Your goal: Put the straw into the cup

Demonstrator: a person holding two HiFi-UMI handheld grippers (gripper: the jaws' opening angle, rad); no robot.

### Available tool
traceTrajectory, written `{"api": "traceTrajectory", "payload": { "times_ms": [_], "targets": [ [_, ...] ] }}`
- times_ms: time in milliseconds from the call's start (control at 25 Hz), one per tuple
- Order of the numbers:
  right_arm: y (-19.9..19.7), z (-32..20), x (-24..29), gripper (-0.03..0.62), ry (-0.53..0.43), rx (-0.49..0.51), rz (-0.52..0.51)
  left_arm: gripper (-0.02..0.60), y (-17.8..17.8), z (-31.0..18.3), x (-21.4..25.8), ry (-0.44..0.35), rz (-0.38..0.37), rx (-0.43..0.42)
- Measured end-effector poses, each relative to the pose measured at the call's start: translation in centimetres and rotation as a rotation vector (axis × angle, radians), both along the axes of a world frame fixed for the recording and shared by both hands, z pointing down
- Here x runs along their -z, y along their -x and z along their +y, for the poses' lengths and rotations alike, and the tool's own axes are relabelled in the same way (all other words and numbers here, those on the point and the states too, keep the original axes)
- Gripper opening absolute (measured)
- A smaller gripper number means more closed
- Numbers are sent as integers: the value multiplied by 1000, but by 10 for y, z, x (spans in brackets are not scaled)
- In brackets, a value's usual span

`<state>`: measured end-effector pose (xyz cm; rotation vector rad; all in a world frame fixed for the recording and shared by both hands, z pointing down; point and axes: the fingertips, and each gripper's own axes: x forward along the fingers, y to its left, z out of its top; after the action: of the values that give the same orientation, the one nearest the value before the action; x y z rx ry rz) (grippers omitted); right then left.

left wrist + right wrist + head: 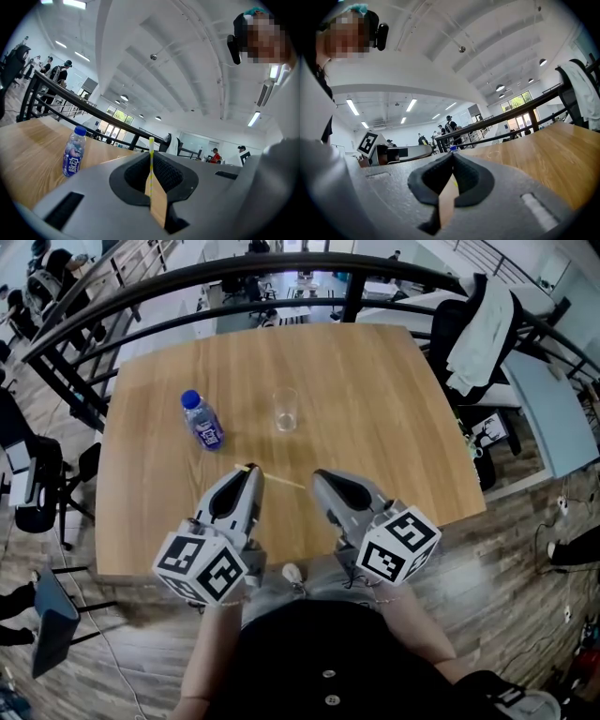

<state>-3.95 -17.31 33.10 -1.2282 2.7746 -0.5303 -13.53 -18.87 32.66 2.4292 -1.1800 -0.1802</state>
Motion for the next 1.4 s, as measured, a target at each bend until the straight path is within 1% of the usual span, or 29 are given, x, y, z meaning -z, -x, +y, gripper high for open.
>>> {"api": "traceTrajectory", "payload": {
  "times_ms": [120, 280, 400, 640, 760, 920, 1080, 1400],
  "targets": [
    [-1, -7, -1, -2, 8, 0, 1, 34, 0, -6, -2, 8, 1, 3],
    [1, -14, -7, -2, 24, 16, 5, 34, 5, -13, -3, 17, 14, 31],
    [1, -21, -7, -2, 28, 30, 6, 34, 6, -19, -3, 14, 8, 40],
    [1, -45, -10, -2, 46, 63, 1, 34, 7, -41, -5, 29, -2, 67],
    [-2, -58, -14, -2, 61, 76, 3, 34, 6, -53, -3, 30, 12, 81],
    [-12, -79, -11, -2, 59, 75, 4, 34, 6, -71, 6, 11, 57, 87],
    [-24, -103, -12, -2, 49, 54, 1, 34, 15, -91, 10, -7, 94, 113],
    [-33, -138, -8, -2, 16, 75, 28, 34, 20, -136, 32, -79, 121, 153]
  ]
}}
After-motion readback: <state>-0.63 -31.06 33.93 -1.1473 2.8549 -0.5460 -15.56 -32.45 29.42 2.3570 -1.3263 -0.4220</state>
